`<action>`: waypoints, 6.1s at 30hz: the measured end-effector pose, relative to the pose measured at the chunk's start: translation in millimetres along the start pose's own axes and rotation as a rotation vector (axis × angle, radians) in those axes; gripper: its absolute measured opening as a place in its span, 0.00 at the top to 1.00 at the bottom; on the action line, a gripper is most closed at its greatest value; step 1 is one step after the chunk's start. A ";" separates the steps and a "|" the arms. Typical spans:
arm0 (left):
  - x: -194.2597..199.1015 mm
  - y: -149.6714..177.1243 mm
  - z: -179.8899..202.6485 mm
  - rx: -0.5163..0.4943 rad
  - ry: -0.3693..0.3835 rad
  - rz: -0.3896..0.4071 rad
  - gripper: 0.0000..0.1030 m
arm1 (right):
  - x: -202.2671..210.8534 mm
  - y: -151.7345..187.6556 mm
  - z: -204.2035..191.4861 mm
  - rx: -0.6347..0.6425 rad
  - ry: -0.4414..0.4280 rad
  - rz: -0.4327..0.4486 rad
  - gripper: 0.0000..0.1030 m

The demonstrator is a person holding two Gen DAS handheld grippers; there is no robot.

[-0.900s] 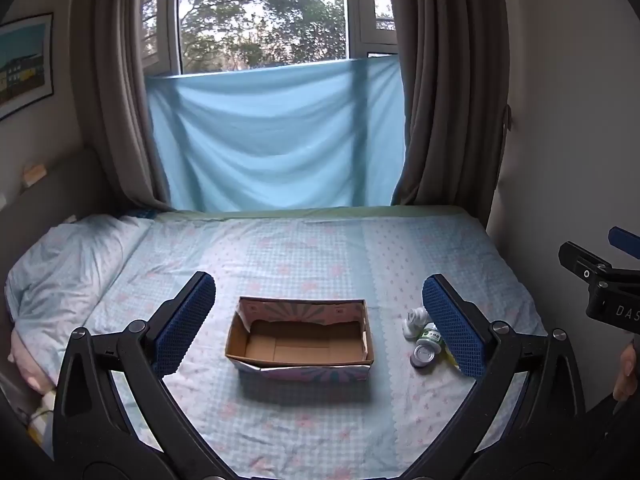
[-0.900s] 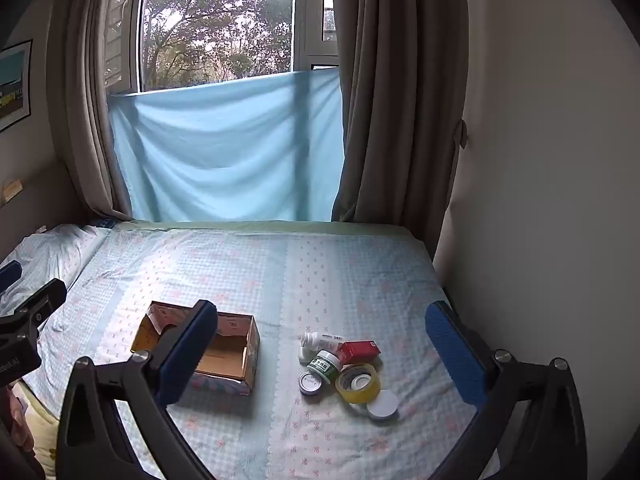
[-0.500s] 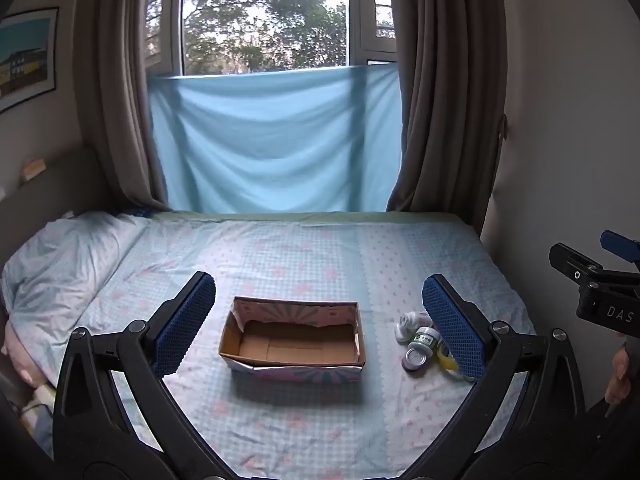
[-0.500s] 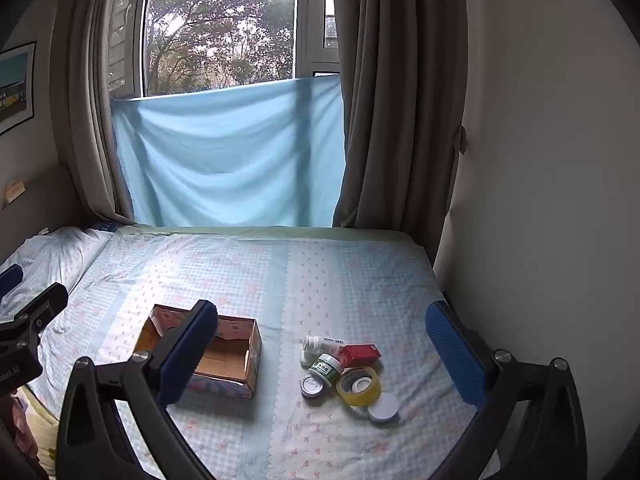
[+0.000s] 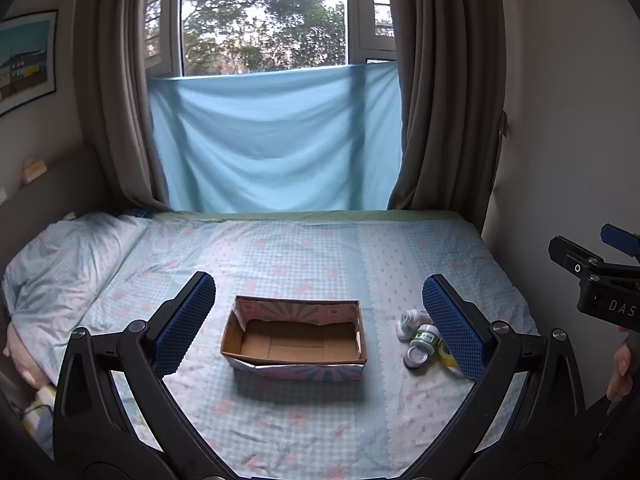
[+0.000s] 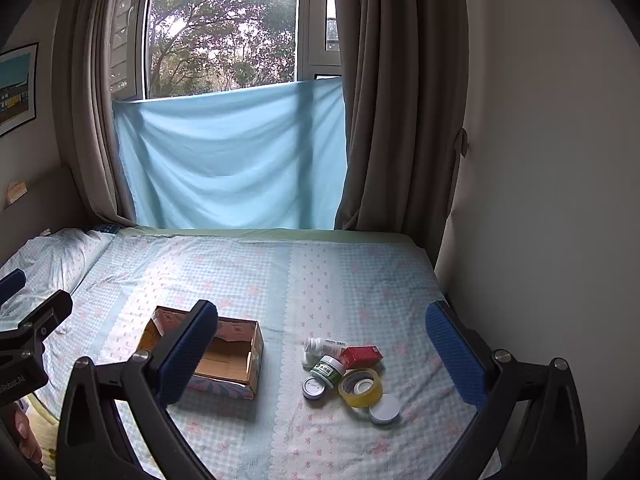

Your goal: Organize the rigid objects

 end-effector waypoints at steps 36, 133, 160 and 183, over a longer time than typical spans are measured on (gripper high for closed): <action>-5.0 0.4 5.3 -0.018 0.023 -0.006 0.00 | 1.6 -2.8 3.7 -0.021 0.001 -0.007 0.00; -503.4 361.7 382.0 -1.245 0.468 -1.265 0.64 | -372.1 289.8 34.0 0.461 -0.063 -0.313 0.07; -390.1 133.5 305.9 -0.735 0.482 -0.943 0.64 | -252.3 187.8 50.1 0.393 -0.006 -0.265 0.08; -276.5 44.9 -63.9 -0.131 0.224 -0.759 0.64 | -177.3 29.9 -104.9 0.124 -0.208 -0.289 0.08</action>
Point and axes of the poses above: each gripper's, at about its wrist camera, not at the fingertips, and x roughly against the way its jaws point, z to its right, y to its underside, the point moved 4 cm from there along -x, roughly the way its jaws point, and after that the axes turned 7 degrees about x, right-handed, at the moved point
